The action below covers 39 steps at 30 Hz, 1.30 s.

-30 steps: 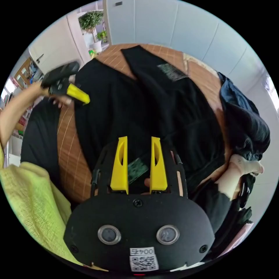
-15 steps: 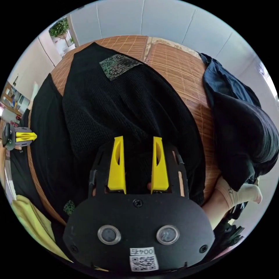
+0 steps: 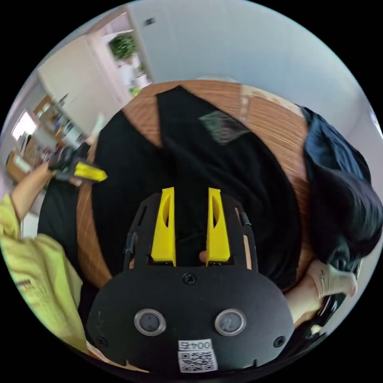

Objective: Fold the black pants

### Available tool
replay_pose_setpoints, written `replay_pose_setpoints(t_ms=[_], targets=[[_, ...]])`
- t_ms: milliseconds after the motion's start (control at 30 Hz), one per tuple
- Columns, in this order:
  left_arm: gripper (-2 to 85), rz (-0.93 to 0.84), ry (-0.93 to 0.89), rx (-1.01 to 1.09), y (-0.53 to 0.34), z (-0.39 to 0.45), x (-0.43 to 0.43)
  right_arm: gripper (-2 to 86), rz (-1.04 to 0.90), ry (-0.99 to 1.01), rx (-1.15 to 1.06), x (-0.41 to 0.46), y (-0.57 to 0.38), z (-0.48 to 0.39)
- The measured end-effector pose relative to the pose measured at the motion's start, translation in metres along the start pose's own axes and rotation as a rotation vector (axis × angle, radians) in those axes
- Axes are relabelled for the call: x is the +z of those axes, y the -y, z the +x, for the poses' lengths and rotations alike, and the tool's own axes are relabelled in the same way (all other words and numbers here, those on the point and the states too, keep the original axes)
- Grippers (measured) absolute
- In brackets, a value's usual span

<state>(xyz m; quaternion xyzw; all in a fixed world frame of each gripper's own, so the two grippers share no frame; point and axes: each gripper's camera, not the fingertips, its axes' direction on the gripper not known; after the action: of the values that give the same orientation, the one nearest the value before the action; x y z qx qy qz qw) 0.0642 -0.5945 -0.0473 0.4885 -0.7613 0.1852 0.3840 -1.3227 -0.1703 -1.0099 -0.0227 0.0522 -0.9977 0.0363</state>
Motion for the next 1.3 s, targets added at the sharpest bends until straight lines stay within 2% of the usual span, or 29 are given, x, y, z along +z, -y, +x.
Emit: replay_pose_setpoints(t_ms=[133, 267, 333, 967, 1200, 1300], targets=[[0.2, -0.021, 0.051, 0.058, 0.008, 0.017, -0.006, 13.9, -0.268, 0.076, -0.378, 0.060, -0.010, -0.129], [0.2, -0.047, 0.092, 0.081, 0.016, 0.032, -0.013, 13.5, -0.515, 0.106, -0.503, 0.107, -0.026, -0.176], [0.2, -0.046, 0.111, 0.092, 0.017, 0.038, -0.017, 13.1, -0.473, 0.030, -0.560, 0.110, -0.025, -0.189], [0.1, 0.035, -0.033, -0.076, 0.013, 0.000, -0.086, 14.1, -0.457, -0.011, -0.628, 0.135, -0.004, -0.224], [0.2, 0.029, 0.005, 0.011, 0.018, 0.002, -0.124, 13.5, -0.466, -0.002, -0.636, 0.141, 0.001, -0.222], [0.2, 0.027, -0.008, -0.021, 0.019, -0.004, -0.140, 13.4, -0.460, 0.014, -0.628, 0.142, 0.000, -0.217]])
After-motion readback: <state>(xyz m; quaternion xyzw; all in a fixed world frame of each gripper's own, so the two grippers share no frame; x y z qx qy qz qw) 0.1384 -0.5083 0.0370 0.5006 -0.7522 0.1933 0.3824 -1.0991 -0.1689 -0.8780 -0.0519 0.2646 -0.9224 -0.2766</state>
